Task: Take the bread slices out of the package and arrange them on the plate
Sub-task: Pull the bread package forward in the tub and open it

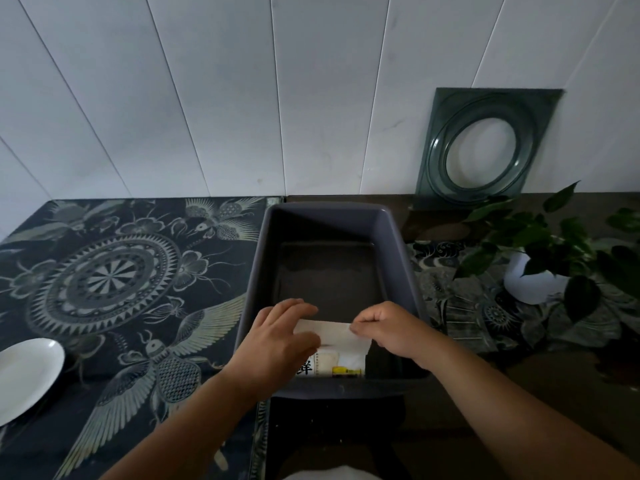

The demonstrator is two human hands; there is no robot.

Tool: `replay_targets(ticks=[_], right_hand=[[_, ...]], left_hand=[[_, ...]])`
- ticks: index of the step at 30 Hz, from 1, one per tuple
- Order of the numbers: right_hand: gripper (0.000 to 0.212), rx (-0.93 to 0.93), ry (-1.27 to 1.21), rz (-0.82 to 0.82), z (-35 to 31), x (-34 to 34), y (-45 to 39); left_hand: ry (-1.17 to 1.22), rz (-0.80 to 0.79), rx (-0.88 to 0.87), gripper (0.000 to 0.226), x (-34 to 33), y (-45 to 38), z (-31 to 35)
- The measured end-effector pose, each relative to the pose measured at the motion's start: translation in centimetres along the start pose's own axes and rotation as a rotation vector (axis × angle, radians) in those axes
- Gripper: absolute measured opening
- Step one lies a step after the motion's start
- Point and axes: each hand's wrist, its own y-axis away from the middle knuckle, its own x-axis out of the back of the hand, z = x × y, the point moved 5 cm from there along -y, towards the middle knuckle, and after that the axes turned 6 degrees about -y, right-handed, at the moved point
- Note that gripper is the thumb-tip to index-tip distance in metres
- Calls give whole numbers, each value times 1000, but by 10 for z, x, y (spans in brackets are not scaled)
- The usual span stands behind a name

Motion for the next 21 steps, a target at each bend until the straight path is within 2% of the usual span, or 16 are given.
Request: replay_targets(ticks=[2,5,8,11,13,15,17,19,21], right_hand=[[21,-41,-3,34,-4,5,-4],[22,-25,76,180,-11,16,-11],[19,85,189,328,-19,22,-18],[10,180,349,409,-29,19,-20],[20,345,600,465,-40,13,-15],[32,620,897,406,-53,-3,-8],[31,868,1088,237,-62,-21,0],[28,970,1189,51,-66,-31,4],[25,934,1272,-109,-66,-34,5]], left_hand=[[-9,-28,-80,18,2,2,7],[-8,-71,-141,29,5,5,11],[8,-140,-192,27,4,7,12],[-55,-243,-166,23,2,2,8],[-154,-285,-168,21,2,-4,5],[-239,-341,-206,32,4,-14,2],[-290,-419,-250,36,8,-26,0],[-348,-491,-295,37,12,-36,0],[-400,-557,-339,40,11,-42,1]])
